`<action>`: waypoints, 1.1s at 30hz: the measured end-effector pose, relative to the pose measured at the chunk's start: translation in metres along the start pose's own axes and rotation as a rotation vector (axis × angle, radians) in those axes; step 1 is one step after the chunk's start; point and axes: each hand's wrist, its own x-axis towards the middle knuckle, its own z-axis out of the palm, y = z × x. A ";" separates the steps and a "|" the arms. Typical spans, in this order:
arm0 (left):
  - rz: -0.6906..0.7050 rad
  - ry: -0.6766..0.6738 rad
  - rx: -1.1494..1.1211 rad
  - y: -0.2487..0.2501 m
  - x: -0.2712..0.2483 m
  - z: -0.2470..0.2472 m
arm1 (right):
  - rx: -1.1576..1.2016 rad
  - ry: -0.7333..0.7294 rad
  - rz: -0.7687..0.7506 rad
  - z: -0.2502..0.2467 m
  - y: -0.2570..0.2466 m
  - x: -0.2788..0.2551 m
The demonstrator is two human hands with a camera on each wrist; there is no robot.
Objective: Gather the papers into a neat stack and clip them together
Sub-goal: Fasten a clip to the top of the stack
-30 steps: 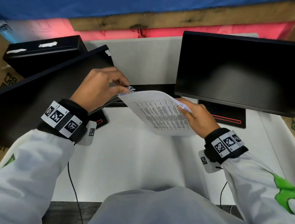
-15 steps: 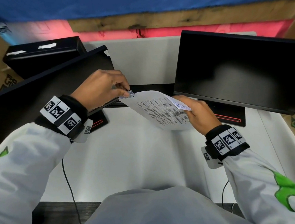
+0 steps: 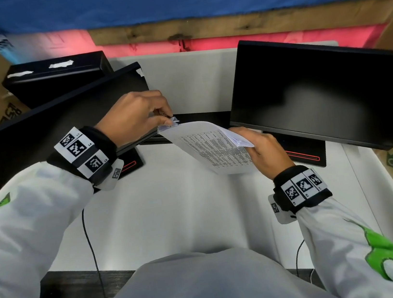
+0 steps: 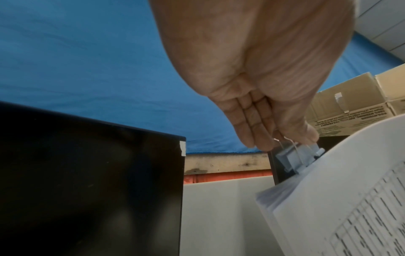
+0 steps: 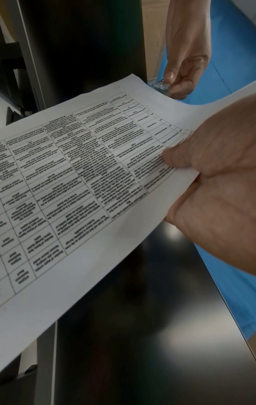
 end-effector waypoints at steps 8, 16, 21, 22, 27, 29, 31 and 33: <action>0.028 -0.043 0.004 0.000 0.001 0.002 | 0.013 0.014 -0.026 -0.001 -0.001 0.000; 0.040 -0.122 0.044 0.004 0.003 0.006 | 0.005 0.018 -0.036 -0.002 -0.002 0.002; -0.129 -0.203 -0.123 -0.003 0.003 0.019 | 0.051 -0.003 0.009 -0.006 -0.004 -0.004; -0.180 -0.206 -0.212 -0.008 0.002 0.026 | 0.072 -0.001 0.054 -0.008 -0.003 -0.006; -0.417 -0.171 -0.897 -0.019 -0.006 0.090 | 0.541 0.047 0.396 -0.025 0.011 -0.019; -0.471 -0.148 -1.036 -0.009 -0.001 0.122 | 0.655 0.060 0.460 -0.031 0.023 -0.023; -0.531 -0.143 -1.118 0.007 0.007 0.153 | 0.705 0.084 0.538 -0.035 0.044 -0.033; -0.566 -0.225 -1.146 0.026 0.015 0.182 | 0.731 0.081 0.623 -0.036 0.067 -0.048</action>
